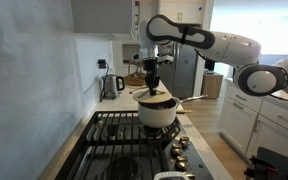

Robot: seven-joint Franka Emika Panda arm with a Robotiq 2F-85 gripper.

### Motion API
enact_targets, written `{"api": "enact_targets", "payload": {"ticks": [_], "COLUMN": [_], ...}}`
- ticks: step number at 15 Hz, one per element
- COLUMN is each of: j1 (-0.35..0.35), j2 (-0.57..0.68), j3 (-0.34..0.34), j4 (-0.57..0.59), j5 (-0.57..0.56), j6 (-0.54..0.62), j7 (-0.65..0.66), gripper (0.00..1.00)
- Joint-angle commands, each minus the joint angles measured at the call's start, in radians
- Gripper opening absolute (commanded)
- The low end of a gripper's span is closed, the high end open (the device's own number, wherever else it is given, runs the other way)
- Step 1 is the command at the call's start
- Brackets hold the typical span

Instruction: Pick the lid on the stove and put it on the uncovered pot

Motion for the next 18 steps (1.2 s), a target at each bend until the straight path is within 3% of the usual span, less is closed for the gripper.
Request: {"api": "enact_targets", "payload": {"ticks": [1,18], "j1": [-0.006,-0.002], "j2": [-0.015,-0.005], "j3": [-0.003,-0.016], "j4": [0.004,0.005], "j5": [0.004,-0.02], "j6": [-0.026,-0.099], "j7": [-0.003,-0.013], "gripper": [0.06,0.06]}}
